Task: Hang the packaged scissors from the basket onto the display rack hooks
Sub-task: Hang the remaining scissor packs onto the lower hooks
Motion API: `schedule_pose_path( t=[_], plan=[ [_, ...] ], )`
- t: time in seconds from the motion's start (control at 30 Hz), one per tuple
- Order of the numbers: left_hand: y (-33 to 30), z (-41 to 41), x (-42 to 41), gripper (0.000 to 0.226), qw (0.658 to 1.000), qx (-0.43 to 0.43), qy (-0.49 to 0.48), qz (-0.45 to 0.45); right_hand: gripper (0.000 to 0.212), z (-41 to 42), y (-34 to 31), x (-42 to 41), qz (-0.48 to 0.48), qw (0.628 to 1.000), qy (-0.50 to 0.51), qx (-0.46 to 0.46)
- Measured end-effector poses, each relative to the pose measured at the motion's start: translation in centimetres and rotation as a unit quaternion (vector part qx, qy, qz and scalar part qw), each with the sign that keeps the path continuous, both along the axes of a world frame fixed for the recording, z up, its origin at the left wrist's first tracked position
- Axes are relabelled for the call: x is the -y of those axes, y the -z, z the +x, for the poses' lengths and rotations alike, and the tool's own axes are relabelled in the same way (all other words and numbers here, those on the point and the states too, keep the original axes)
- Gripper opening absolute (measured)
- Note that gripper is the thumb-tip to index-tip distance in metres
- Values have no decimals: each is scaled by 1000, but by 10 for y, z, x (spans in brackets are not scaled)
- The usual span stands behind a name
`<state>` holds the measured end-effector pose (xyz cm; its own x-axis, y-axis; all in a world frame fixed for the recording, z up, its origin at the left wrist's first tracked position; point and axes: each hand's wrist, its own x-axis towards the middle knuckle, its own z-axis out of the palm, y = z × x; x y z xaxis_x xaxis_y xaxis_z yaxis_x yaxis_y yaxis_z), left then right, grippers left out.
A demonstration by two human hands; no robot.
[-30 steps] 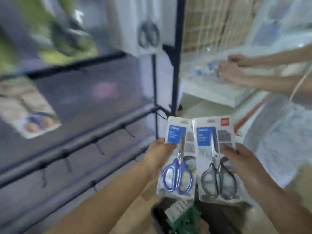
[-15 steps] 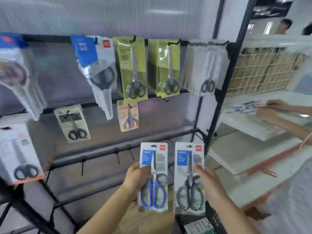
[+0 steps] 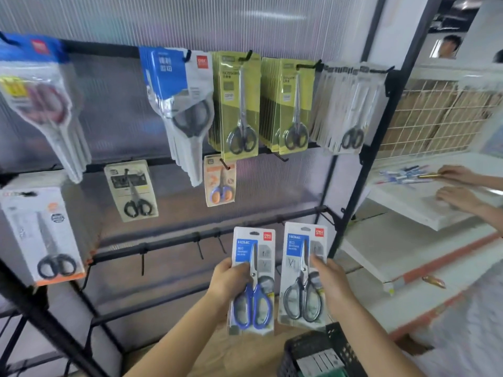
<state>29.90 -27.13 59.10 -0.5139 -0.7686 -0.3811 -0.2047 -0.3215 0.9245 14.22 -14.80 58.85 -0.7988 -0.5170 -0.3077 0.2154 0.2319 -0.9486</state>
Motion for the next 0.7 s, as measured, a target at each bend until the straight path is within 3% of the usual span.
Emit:
schedule_pose_path(
  t=[0.2,0.43,0.6,0.7],
  plan=[
    [-23,-48,16,14,998,-14,9,-58,45,-48,-16,22,0,999,-10,-34],
    [-40,-120,37,18,996,-46,-18,-68,19,-117,-43,40,-59,997,7,-40],
    [-41,-169,57,21,994,-58,-46,-80,20,-158,-43,50,-74,996,-3,-51],
    [-41,-187,68,11,992,-64,-66,-81,20,-177,-39,55,-82,996,-6,-41]
  ],
)
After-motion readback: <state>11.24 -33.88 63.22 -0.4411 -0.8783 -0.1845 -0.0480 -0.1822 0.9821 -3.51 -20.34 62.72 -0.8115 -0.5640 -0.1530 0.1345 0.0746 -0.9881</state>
